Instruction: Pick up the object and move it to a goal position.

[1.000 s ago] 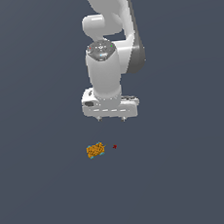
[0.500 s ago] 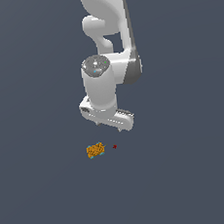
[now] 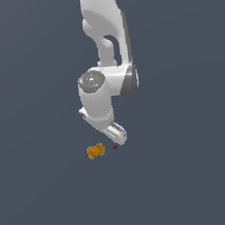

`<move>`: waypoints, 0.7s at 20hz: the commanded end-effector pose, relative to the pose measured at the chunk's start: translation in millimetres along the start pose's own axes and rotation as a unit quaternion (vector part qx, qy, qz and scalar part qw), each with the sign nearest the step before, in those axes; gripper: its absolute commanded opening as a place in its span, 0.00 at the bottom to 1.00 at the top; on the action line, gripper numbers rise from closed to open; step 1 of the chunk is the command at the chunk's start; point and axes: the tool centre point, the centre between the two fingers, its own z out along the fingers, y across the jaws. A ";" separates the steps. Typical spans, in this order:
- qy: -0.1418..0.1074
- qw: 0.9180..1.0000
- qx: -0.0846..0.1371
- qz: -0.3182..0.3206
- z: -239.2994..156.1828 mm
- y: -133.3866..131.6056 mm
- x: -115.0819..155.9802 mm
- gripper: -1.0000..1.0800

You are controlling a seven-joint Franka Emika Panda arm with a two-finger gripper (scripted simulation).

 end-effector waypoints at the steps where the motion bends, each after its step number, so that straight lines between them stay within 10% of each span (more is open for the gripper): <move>1: 0.001 0.999 -0.001 0.040 8.2 1.3 5.9 0.96; 14: 0.007 0.978 -0.006 0.209 44.2 8.9 30.4 0.96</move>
